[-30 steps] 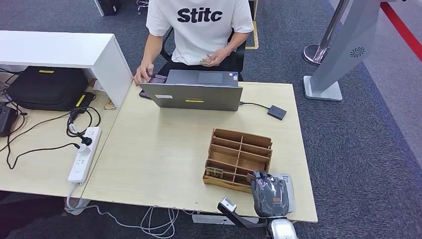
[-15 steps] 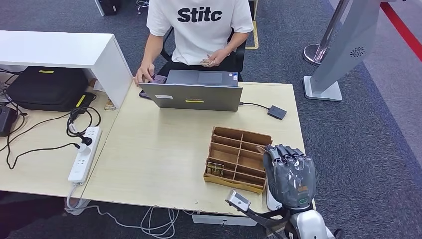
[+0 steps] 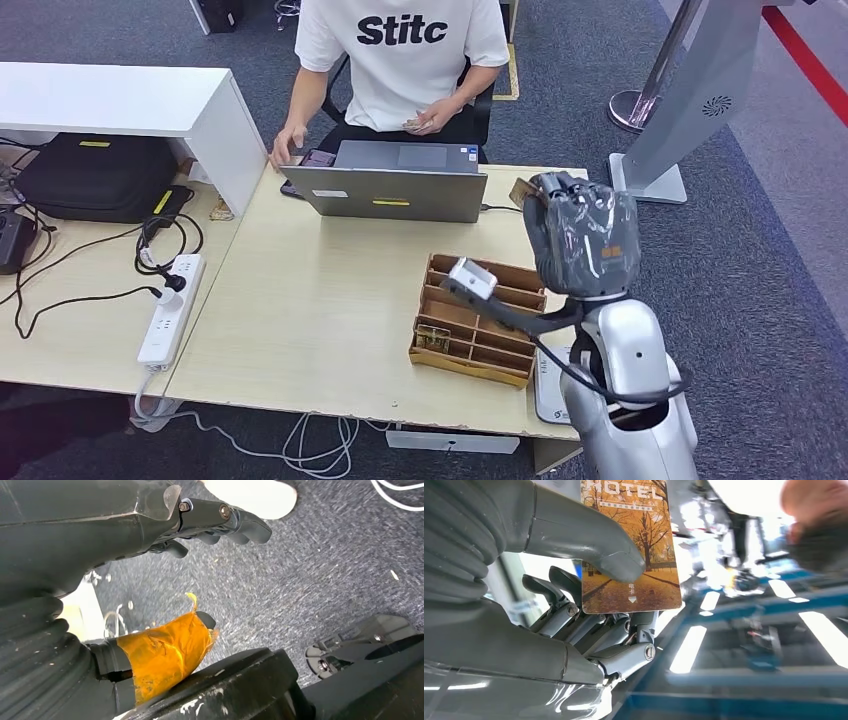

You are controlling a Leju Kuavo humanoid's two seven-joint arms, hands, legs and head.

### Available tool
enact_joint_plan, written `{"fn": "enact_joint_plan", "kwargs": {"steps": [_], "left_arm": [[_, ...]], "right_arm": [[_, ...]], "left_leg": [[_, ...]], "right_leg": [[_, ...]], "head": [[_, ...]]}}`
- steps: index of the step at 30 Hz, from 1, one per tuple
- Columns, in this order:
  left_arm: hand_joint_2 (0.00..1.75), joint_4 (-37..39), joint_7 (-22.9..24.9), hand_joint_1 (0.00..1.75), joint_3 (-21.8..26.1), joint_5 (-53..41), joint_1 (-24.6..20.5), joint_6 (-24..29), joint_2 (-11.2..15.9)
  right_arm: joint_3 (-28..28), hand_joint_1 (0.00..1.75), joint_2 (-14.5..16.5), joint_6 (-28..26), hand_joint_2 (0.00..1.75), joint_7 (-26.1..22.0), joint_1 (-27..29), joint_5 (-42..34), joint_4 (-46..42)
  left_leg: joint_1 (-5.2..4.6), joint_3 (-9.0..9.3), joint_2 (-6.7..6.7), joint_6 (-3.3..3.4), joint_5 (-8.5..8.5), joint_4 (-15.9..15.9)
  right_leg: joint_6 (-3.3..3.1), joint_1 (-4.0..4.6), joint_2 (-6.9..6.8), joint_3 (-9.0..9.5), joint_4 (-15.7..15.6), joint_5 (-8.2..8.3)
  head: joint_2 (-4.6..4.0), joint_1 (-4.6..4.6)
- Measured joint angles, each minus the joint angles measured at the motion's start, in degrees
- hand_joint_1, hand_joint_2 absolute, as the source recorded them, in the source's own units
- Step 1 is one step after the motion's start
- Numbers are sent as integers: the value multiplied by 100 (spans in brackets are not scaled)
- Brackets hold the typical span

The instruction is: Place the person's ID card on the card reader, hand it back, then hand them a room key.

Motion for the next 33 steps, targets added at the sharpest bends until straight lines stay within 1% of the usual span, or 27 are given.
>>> {"fn": "enact_joint_plan", "kwargs": {"steps": [3,5,8,11,18,27,28,31,32,33], "left_arm": [[175,0,1,0,-188,0,1,-28,10],[175,0,1,0,-288,0,2,-45,18],[175,0,2,0,-414,0,3,-81,33],[175,0,5,0,-511,0,3,-107,44],[175,0,5,0,-652,0,5,-136,51],[175,0,5,0,-698,0,8,-138,57],[175,0,5,0,-698,0,8,-138,58],[175,0,5,0,-698,0,8,-138,59],[175,0,5,0,-698,0,8,-137,59],[175,0,5,0,-698,0,8,-137,59]], "right_arm": [[-351,175,276,248,175,165,-640,-1,636],[-573,175,431,374,175,273,-941,-34,1005],[-865,175,619,498,175,433,-1280,-127,1498],[-1056,175,734,512,175,558,-1512,-284,1890],[-1275,175,854,495,175,669,-1756,-295,2504],[-1485,174,884,460,175,592,-1768,-357,2696],[-1510,165,884,446,175,568,-1768,-402,2697],[-1578,37,884,390,175,493,-1766,-555,2696],[-1593,2,885,375,175,472,-1765,-598,2696],[-1613,0,885,363,175,452,-1765,-676,2696]], "left_leg": [[-1,0,-1,1,1,1],[-1,0,-2,1,1,2],[-1,-1,-3,1,1,3],[-1,-2,-3,1,0,3],[0,-2,-4,1,0,3],[-1,-2,-4,1,0,3],[-1,-2,-4,1,0,3],[-1,-3,-5,1,0,3],[-1,-3,-6,1,0,3],[-1,-3,-6,1,0,3]], "right_leg": [[0,0,-1,0,0,4],[-1,-1,-1,0,0,5],[-1,-1,-1,-1,0,5],[-2,0,-1,-2,0,4],[-2,0,-1,-4,0,4],[-2,-1,-1,-3,0,4],[-2,-1,-1,-4,-1,4],[-2,0,-3,-4,-1,4],[-2,0,-4,-4,-1,4],[-2,0,-4,-4,-1,4]], "head": [[0,1],[0,1],[0,-1],[0,-1],[0,0],[0,1],[0,1],[0,1],[0,1],[0,0]]}}
